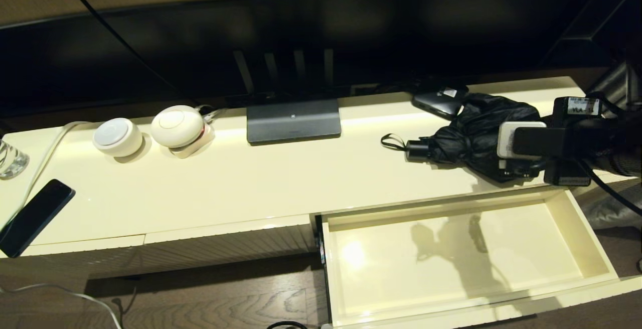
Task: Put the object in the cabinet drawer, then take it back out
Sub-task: Put the umbrella in the drawer
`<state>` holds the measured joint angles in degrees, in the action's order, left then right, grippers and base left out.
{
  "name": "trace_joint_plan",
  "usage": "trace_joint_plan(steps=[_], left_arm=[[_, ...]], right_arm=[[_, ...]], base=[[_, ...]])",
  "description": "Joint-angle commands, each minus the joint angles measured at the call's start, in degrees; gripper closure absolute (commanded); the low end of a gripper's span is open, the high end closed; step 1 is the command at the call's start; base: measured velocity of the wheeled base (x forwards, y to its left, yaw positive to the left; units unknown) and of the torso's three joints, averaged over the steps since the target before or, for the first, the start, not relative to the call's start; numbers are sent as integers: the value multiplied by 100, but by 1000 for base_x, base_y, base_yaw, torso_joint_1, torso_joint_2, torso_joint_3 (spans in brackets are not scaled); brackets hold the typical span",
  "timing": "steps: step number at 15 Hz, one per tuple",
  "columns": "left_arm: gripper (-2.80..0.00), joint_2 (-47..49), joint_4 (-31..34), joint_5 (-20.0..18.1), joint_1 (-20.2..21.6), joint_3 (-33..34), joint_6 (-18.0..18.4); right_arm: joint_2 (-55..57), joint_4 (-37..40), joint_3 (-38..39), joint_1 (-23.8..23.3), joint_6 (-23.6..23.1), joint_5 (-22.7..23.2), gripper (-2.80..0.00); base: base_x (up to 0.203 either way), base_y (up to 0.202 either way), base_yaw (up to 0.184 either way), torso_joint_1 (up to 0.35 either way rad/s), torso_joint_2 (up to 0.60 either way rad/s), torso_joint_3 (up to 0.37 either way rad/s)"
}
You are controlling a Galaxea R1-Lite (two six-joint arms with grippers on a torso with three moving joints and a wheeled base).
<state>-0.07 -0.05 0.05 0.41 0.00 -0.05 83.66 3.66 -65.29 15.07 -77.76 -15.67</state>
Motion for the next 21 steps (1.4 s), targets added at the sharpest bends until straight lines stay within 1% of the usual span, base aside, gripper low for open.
trace_joint_plan(steps=[1, 3, 4, 6, 7, 12, 13, 14, 15, 17, 19, 20, 21], left_arm=[[0, 7, -4, 4, 2, 18, -4], [0, 7, -4, 4, 2, 18, -4], [0, 7, -4, 4, 2, 18, -4], [0, 7, 5, 4, 2, 18, -4], [0, 7, 4, 4, 2, 18, -4], [0, 7, -4, 4, 2, 18, -4], [0, 7, -4, 4, 2, 18, -4], [0, 7, -4, 4, 2, 18, -4], [0, 7, -4, 4, 2, 18, -4], [0, 7, -4, 4, 2, 18, -4], [0, 7, -4, 4, 2, 18, -4], [0, 7, -4, 4, 2, 18, -4], [0, 7, -4, 4, 2, 18, -4]], right_arm=[[392, 162, -319, -8, 404, -287, -280], [460, 290, -405, -14, 567, -331, -280], [543, 484, -629, -18, 894, -372, -280], [643, 1208, -1070, -43, 1431, -423, -280], [639, 1314, -1095, -54, 1556, -425, -280], [651, 1374, -1118, -74, 1589, -455, -280], [699, 1382, -1143, -88, 1777, -558, -280], [741, 1401, -1152, -92, 1840, -604, -280], [726, 1426, -1095, -88, 1856, -560, -280], [655, 1555, -955, -85, 1705, -308, -280], [593, 1700, -884, -237, 1078, -24, -280], [600, 1708, -891, -268, 1012, 37, -280], [645, 1708, -924, -369, 795, 312, -280]], base=[[0, 0, 0, 0, 0, 0], [0, 0, 0, 0, 0, 0], [0, 0, 0, 0, 0, 0], [0, 0, 0, 0, 0, 0], [0, 0, 0, 0, 0, 0], [0, 0, 0, 0, 0, 0], [0, 0, 0, 0, 0, 0], [0, 0, 0, 0, 0, 0], [0, 0, 0, 0, 0, 0], [0, 0, 0, 0, 0, 0], [0, 0, 0, 0, 0, 0], [0, 0, 0, 0, 0, 0], [0, 0, 0, 0, 0, 0]])
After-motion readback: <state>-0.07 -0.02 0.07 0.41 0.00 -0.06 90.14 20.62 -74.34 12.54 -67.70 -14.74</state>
